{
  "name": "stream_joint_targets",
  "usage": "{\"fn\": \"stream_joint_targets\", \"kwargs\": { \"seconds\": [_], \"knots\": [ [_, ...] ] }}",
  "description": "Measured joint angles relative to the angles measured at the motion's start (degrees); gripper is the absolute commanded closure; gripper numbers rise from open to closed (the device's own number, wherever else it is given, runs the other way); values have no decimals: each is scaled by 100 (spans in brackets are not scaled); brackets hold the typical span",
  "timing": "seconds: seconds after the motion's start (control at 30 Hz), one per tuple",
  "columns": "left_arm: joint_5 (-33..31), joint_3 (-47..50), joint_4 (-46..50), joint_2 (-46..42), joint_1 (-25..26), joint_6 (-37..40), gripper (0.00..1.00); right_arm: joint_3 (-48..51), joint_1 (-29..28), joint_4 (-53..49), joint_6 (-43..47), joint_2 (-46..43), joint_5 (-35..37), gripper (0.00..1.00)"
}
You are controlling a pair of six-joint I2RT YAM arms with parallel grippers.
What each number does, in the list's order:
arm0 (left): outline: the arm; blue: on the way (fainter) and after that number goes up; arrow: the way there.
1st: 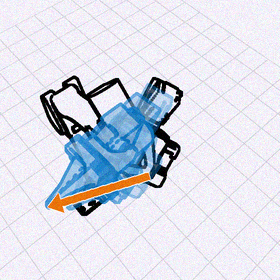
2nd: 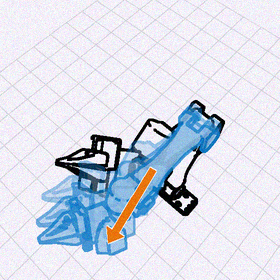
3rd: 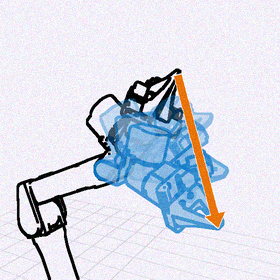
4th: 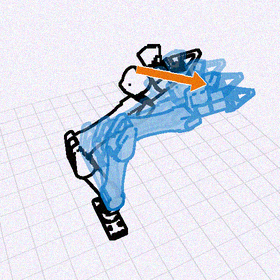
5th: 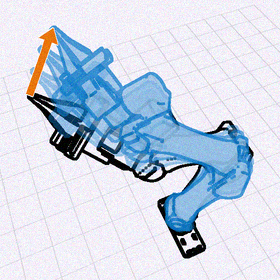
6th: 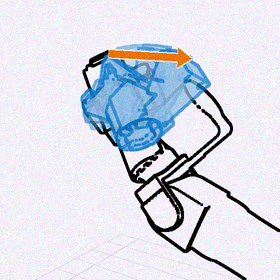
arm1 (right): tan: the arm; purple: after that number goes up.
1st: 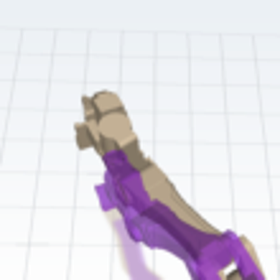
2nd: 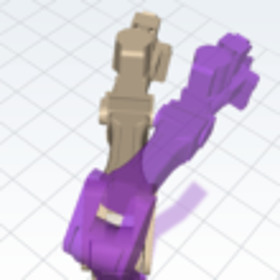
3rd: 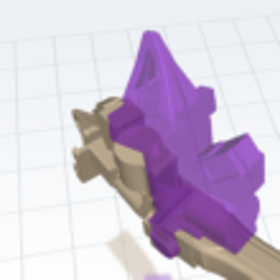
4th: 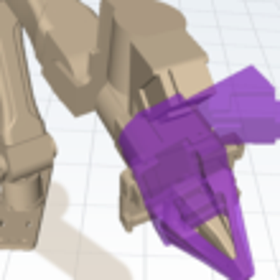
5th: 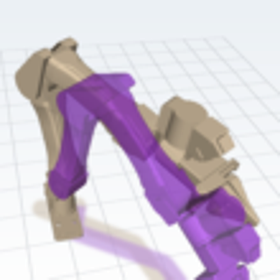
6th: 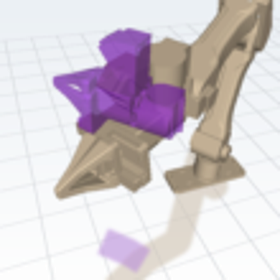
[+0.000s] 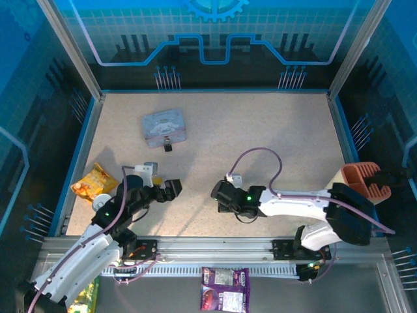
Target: Unlock a padlock with a key
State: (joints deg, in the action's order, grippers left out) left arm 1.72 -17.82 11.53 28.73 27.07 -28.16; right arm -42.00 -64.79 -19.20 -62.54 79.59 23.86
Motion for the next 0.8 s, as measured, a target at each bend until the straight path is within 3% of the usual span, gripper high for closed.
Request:
{"fn": "stream_joint_targets", "kwargs": {
  "seconds": [0.33, 0.53, 0.8],
  "knots": [
    [199, -391, 105, 409, 0, -498, 1, 852, -356, 1646, 1759, -1104, 330, 100],
    [754, -876, -2, 758, 50, -798, 14, 1508, -433, 2916, 2669, -1840, 490, 100],
    [979, -1309, -153, 1311, 986, -977, 27, 1641, -459, 3797, 3589, -1985, 522, 100]
  ]
}}
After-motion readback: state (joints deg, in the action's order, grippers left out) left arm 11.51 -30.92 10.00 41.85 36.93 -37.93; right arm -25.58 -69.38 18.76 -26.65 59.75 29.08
